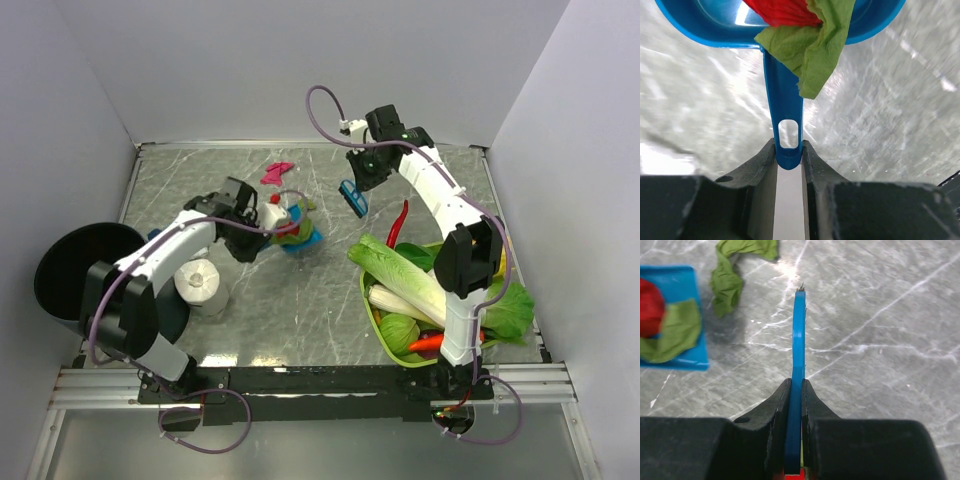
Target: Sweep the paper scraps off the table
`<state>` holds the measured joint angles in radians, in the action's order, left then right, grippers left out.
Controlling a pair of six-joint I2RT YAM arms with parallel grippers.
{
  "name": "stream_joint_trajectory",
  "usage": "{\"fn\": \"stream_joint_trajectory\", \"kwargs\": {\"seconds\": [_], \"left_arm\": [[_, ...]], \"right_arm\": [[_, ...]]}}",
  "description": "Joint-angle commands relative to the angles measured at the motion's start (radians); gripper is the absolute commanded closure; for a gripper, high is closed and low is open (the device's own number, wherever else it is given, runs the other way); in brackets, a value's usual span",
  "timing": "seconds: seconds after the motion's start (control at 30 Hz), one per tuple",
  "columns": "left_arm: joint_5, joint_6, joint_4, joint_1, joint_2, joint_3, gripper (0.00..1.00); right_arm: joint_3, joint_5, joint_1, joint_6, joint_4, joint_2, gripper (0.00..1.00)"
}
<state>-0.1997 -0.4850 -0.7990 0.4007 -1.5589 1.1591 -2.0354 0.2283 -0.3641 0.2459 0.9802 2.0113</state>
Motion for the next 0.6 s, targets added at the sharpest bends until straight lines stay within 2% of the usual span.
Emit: {"fn": "stream_joint_trajectory", "kwargs": {"seconds": [0.0,0.2,0.4,0.57], "left_arm": [[-0.078,-0.004,-0.063,-0.036,0.103,0.093,0.99],[-0.116,-0.003,-0.123,-0.114,0.232,0.122,0.99],[-0.153,-0.026,-0.219,-0.256,0.39,0.126,0.99],[-0.043,-0.02,-0.295,-0.304,0.523,0.166,0.99]], "right_arm": [[-0.031,-0.046,0.014,-0.019,-0.034,-0.006,1.0],[-0.072,-0.076,0.016,-0.025,-0.002,0.049,1.0],[-0.055,-0.133,0.008,-0.008,0.023,0.037,1.0],[-0.074,-0.087,0.01,-0.017,0.031,0.029,1.0]]}}
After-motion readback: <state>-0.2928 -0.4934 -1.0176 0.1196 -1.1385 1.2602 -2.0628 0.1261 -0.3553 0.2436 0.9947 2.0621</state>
